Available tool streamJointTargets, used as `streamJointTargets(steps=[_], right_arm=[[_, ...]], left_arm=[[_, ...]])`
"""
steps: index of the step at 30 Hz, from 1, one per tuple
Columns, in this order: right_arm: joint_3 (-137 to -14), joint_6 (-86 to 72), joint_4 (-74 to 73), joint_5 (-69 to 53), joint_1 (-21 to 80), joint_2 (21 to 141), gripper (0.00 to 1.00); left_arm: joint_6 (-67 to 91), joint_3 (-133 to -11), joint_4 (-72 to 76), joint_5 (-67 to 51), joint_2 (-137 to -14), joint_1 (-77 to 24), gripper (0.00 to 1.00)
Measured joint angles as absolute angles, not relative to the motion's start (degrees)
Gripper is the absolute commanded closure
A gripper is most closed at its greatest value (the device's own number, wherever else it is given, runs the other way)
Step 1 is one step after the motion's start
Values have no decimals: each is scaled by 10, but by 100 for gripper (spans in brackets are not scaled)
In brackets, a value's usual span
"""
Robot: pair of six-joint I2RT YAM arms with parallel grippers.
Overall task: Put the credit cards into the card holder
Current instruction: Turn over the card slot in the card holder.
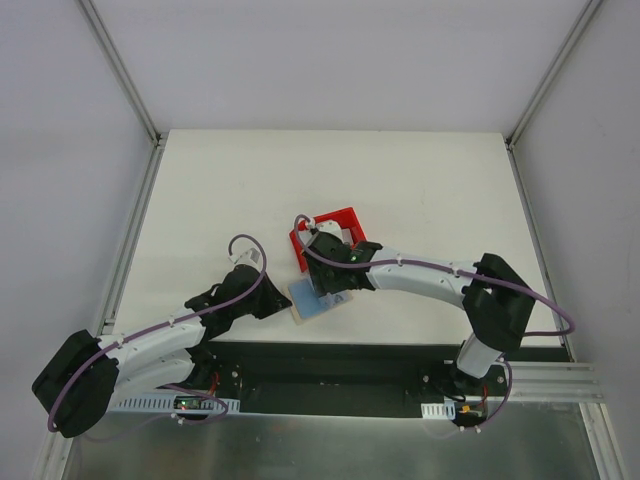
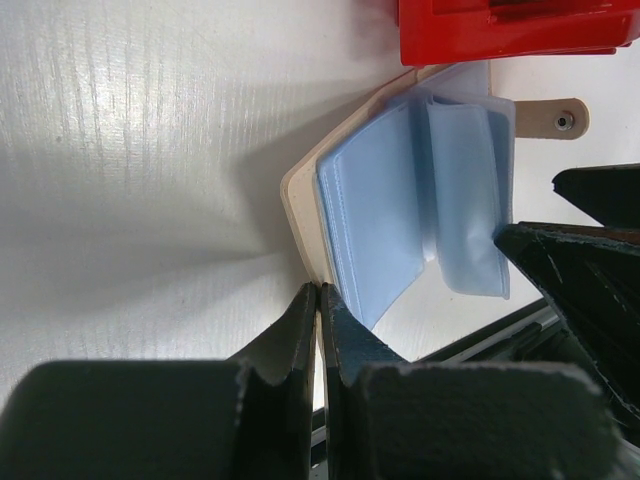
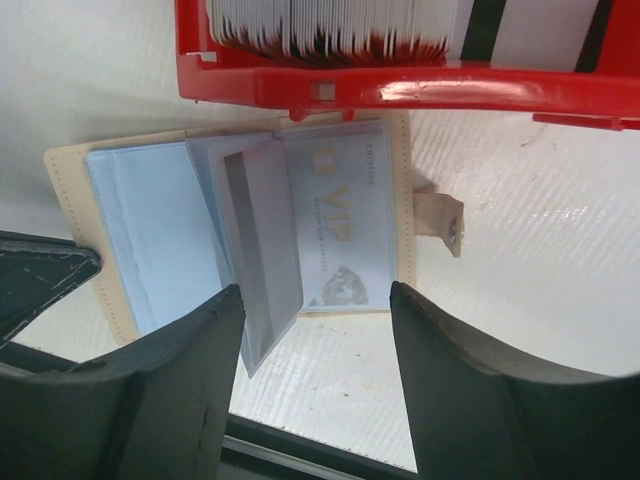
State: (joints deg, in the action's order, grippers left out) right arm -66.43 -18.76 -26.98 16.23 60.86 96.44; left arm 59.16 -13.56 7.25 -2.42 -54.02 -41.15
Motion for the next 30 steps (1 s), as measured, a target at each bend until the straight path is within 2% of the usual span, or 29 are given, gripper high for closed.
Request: streamJointTargets(steps=[14,25,30], right_arm=[[-702,-173,-338,248,641,984,39],[-702,-168,-343,237,644,1009,38],[-702,-158,-327,194,644,1018,36]], left_arm=[[573,-140,70,-28,-540,-411,100],[560,-147,70,-30,-547,-412,100],[560,-147,70,-30,-549,-411,100]])
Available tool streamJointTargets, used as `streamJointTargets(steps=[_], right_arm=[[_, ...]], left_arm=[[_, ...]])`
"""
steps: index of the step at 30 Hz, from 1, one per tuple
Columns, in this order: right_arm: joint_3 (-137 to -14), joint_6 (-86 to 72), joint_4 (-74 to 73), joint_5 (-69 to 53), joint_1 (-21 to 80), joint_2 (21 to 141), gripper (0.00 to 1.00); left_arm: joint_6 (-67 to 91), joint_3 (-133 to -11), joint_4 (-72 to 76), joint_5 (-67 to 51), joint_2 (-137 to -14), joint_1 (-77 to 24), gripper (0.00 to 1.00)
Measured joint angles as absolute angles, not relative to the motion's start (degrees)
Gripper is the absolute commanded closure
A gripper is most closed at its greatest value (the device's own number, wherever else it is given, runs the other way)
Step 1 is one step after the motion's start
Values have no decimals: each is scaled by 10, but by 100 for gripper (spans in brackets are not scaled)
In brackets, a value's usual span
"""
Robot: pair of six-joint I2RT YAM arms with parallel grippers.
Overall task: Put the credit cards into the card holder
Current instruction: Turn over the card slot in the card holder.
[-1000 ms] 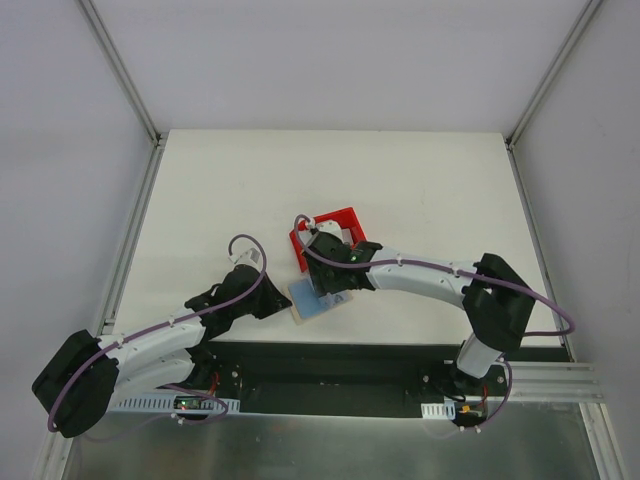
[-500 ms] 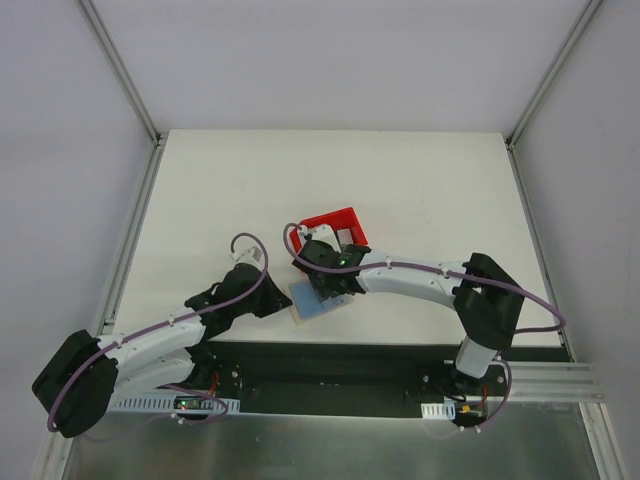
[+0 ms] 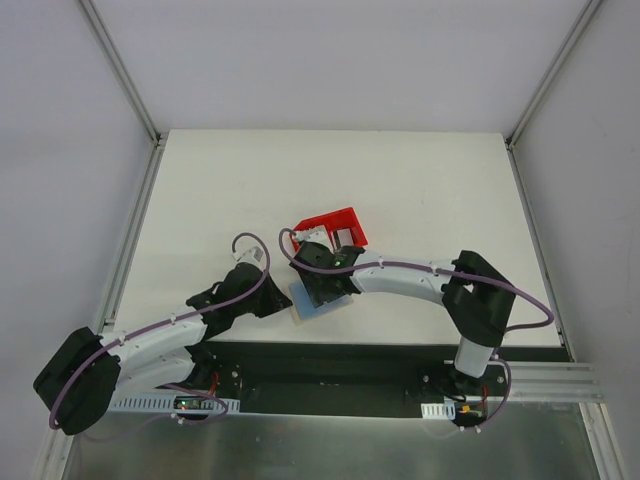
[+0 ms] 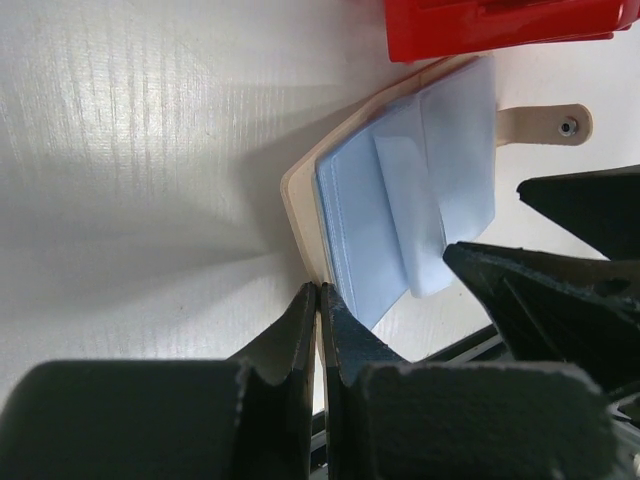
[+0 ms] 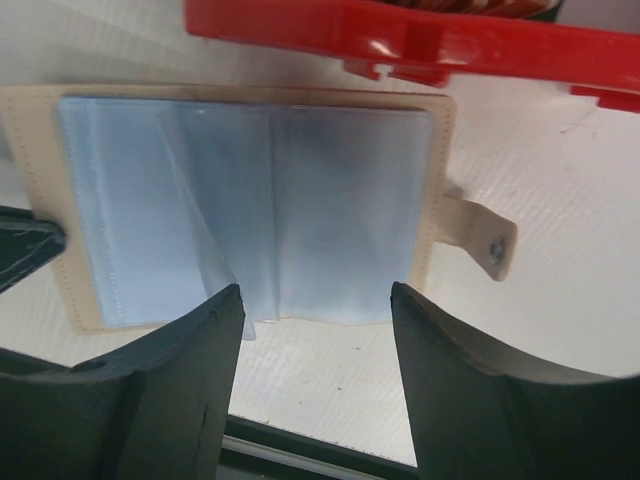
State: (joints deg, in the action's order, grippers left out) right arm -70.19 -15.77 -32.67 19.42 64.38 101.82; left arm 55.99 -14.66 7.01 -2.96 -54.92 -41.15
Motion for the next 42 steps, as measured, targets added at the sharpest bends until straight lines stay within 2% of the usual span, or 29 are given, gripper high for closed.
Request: streamJointTargets(steps=[5,12,19,34,42], right_arm=[[-696,-153,-274,133,643,1016,34],[-597,-163,-155,22,619,931,32],[-532,-184,-112,19,556,861,41],[-527,-209,-123,9,552,932,43],[-558,-208,-126,-2,563,964,57]], left_arm=[[560,-147,70,-29,-554,-411,100],[560,-147,70,-29,-559,-411,100],[559,-146,70,-29,-562,-411,100],[559,-146,70,-29,-563,-411,100],[558,-146,70,-29,-575,-411,100]])
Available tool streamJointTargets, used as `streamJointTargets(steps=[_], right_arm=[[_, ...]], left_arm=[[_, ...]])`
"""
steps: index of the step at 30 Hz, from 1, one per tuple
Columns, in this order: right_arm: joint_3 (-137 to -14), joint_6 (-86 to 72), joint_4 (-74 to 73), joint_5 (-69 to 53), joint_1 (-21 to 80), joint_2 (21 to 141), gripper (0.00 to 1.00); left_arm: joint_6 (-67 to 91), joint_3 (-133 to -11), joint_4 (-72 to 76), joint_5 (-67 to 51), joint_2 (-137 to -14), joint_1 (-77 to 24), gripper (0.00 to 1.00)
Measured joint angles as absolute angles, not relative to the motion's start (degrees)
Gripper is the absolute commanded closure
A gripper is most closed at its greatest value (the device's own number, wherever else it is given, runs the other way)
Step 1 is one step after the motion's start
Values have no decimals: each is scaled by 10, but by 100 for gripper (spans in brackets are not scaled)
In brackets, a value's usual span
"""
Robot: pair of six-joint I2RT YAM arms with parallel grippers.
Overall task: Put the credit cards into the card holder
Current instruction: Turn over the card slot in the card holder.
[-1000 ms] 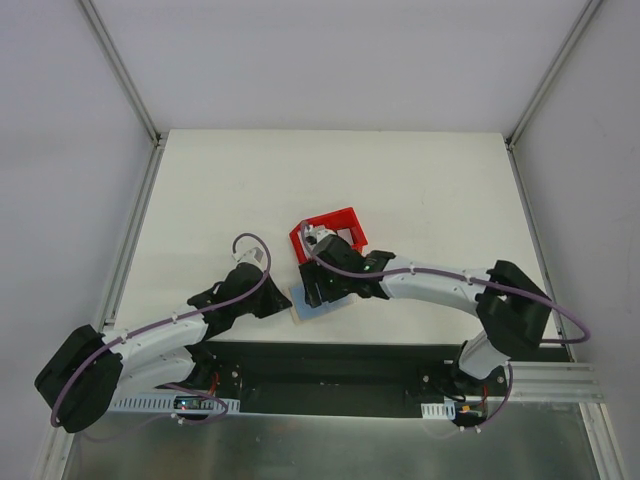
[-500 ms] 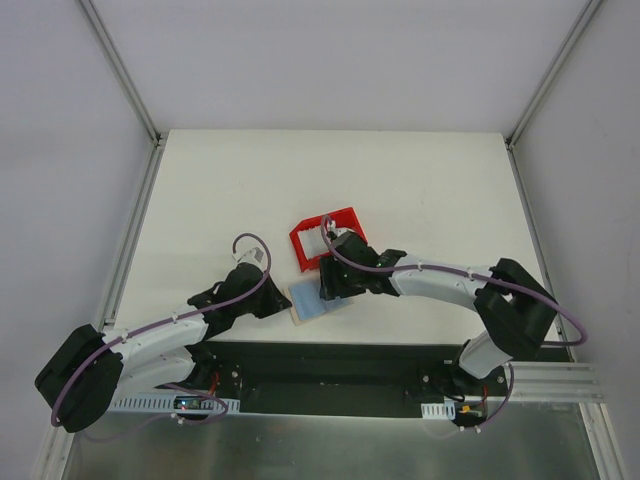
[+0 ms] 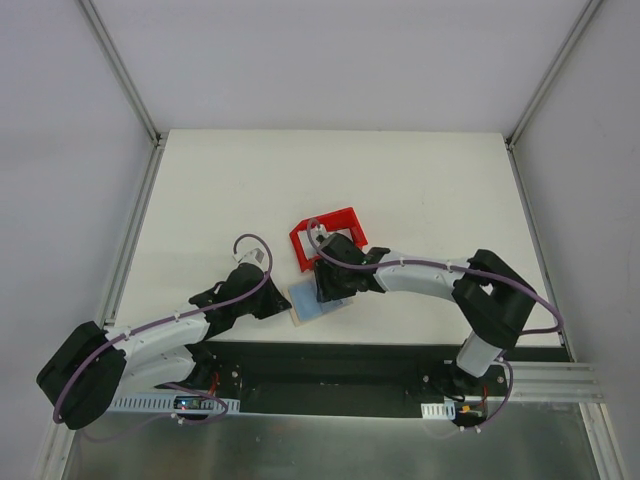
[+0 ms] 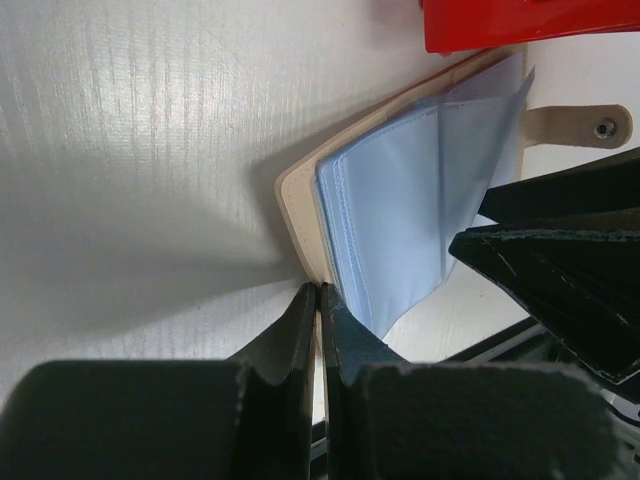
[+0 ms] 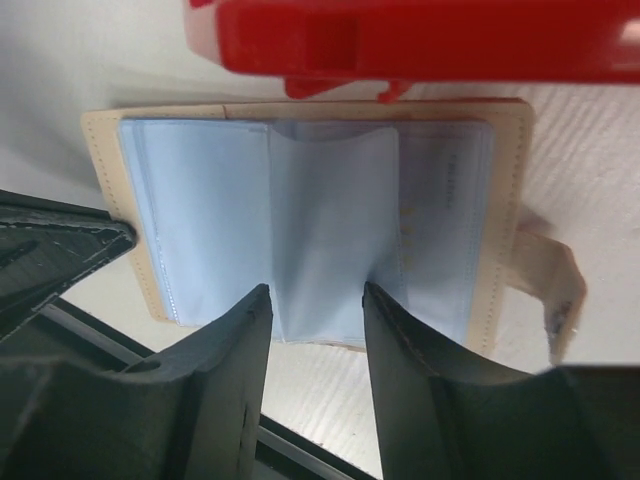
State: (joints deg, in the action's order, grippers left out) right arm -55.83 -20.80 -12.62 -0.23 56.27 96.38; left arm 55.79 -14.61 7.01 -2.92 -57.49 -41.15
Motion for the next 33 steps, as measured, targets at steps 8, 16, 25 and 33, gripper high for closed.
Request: streamJointTargets(steps=[8,16,25,33], right_arm=[[-566,-208,-106,-57,565,978,64],[-566,-212,-24,-161,567,978,61],[-548,-201,6,-187,569,926,56],[-507,-197,-15,-96,528,798,54]], left_arm=[[552,-146,70,-29,-575,-411,100],[549,-146,70,-29,-575,-411,100],[549,-144,67,-24,-575,-411,100],[546,-141,66,-22,-573,-411,100]])
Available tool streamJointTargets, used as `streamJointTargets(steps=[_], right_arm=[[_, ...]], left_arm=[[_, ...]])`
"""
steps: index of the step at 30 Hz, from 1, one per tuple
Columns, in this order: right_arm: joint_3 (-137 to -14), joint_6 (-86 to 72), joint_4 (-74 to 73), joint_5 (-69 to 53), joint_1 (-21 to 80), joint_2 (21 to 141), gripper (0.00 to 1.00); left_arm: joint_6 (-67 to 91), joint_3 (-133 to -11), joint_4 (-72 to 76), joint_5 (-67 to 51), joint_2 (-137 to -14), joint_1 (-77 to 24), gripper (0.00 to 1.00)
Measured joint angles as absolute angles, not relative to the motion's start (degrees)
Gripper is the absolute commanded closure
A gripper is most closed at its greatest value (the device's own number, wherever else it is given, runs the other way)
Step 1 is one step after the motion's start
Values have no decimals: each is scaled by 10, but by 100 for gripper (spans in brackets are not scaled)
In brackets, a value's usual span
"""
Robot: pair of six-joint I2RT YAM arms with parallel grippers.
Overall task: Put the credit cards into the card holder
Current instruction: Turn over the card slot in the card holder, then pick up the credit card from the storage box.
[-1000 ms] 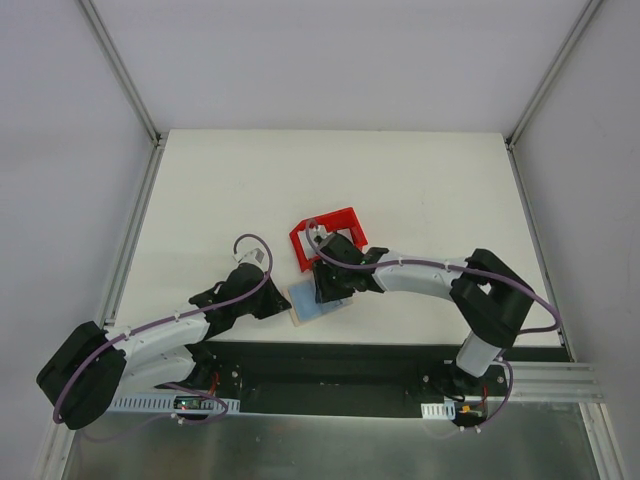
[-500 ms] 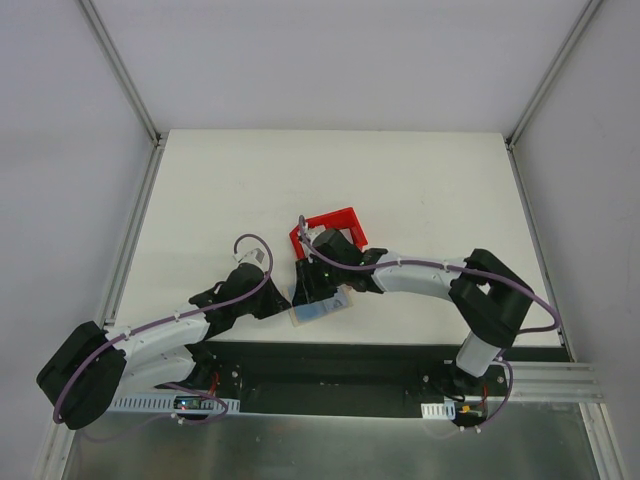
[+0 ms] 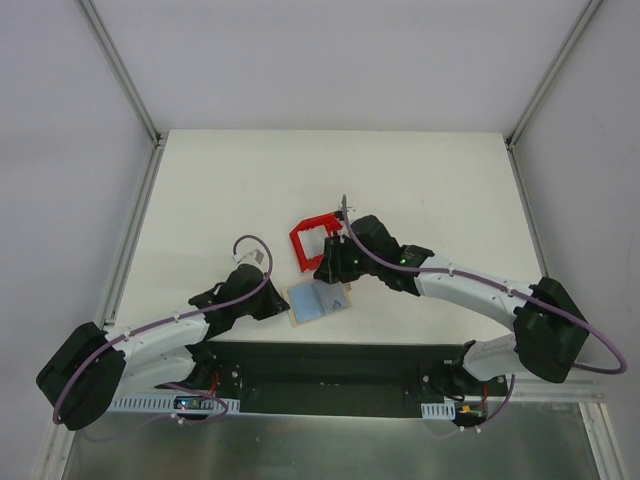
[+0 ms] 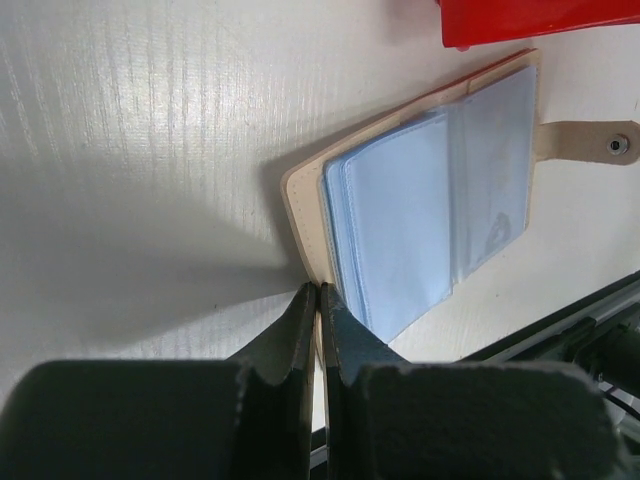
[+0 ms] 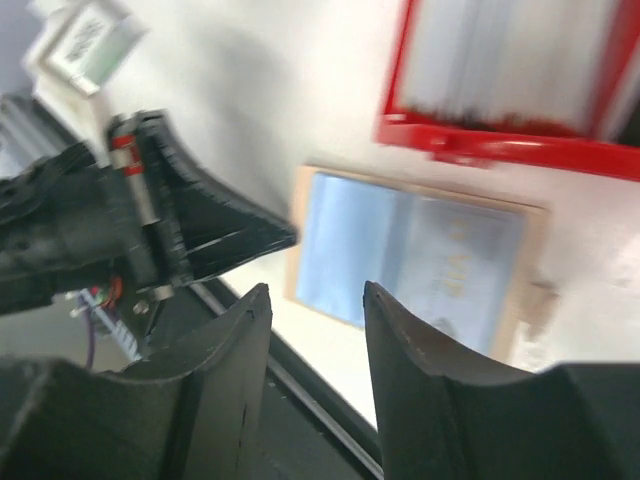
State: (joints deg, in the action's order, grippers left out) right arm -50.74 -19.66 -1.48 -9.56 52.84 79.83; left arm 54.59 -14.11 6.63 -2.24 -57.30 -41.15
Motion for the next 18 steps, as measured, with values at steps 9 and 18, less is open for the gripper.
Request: streamJointTargets(steps=[9,18], right_arm=[[-569,-155,-111,-79,427,815,45],[-750,-106,-149,-112,383,978,20]], left_arm=[[529,-142,61,-20,-573,-411,100],[518,-166,52,-19,-609,-408,100]])
